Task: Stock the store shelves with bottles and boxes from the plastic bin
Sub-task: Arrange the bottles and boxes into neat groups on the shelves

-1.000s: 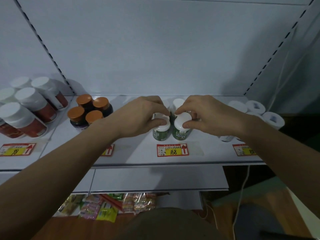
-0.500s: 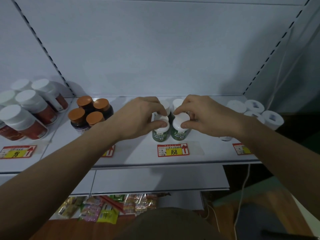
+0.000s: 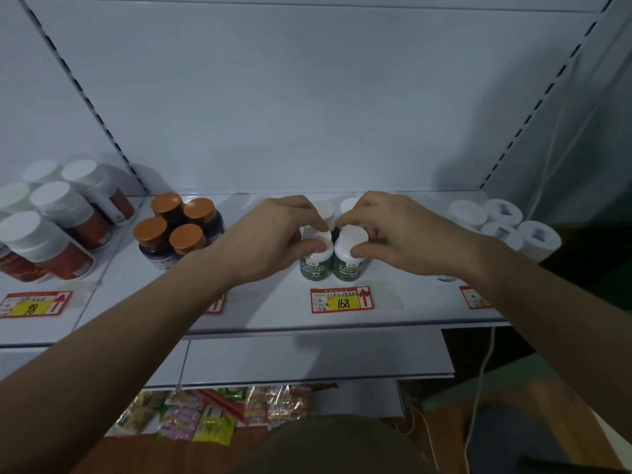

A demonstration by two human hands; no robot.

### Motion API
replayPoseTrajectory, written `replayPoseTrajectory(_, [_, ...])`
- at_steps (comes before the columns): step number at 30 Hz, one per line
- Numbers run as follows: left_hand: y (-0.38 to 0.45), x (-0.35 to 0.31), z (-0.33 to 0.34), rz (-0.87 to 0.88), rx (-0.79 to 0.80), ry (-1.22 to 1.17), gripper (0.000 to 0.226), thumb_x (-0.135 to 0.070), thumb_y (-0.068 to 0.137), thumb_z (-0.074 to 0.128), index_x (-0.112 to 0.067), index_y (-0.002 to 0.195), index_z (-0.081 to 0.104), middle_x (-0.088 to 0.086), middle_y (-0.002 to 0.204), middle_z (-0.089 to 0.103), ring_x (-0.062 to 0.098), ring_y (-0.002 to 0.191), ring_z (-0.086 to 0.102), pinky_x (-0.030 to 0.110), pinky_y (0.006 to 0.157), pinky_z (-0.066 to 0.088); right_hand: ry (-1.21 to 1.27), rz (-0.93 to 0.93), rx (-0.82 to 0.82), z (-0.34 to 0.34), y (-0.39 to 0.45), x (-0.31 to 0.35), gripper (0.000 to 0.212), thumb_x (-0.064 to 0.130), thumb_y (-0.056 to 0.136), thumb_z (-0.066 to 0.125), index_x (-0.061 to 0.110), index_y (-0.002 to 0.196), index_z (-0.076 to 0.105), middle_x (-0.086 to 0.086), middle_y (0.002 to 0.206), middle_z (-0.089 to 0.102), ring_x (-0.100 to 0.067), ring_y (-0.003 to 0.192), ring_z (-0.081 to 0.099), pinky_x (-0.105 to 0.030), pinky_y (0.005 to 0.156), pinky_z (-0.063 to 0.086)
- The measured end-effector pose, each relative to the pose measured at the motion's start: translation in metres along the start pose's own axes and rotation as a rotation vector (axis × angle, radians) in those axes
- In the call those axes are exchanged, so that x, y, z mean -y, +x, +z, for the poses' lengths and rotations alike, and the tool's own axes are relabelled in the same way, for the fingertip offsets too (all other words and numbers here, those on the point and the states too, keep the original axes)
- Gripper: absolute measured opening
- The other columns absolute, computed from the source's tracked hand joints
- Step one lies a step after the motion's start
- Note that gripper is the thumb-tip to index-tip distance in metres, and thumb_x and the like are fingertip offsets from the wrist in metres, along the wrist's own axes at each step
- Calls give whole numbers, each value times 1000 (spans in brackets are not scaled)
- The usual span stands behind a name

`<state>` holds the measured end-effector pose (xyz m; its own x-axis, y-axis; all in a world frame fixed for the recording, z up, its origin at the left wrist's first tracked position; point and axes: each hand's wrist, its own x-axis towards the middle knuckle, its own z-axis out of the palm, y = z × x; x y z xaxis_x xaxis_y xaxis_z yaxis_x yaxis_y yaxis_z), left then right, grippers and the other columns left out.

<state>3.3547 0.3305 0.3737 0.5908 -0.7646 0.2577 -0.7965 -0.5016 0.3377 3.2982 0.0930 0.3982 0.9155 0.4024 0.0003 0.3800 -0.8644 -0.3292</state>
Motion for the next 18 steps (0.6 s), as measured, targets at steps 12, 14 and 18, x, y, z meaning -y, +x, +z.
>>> replayPoseTrajectory(12, [-1, 1, 1, 8, -1, -24, 28, -33, 91, 70, -16, 113, 73, -1, 111, 65, 9, 68, 65, 17, 72, 50, -63, 132, 21, -31, -3, -56, 44, 31, 89, 75, 29, 131, 62, 7, 122, 60, -5, 82, 63, -25, 79, 39])
replayPoseTrajectory(14, [0, 1, 0, 14, -8, -21, 28, -32, 91, 70, -16, 113, 74, -1, 110, 65, 9, 68, 64, 23, 72, 53, -46, 133, -17, -28, -1, -58, 38, 27, 89, 74, 28, 127, 65, 6, 117, 61, -5, 80, 61, -24, 77, 38])
replayPoseTrajectory(18, [0, 1, 0, 11, -17, -12, 28, -32, 90, 71, -16, 113, 74, 0, 110, 65, 12, 70, 65, 30, 73, 56, -77, 142, -29, -28, 2, -60, 34, 37, 88, 73, 24, 119, 67, 6, 103, 65, -3, 77, 59, -22, 70, 39])
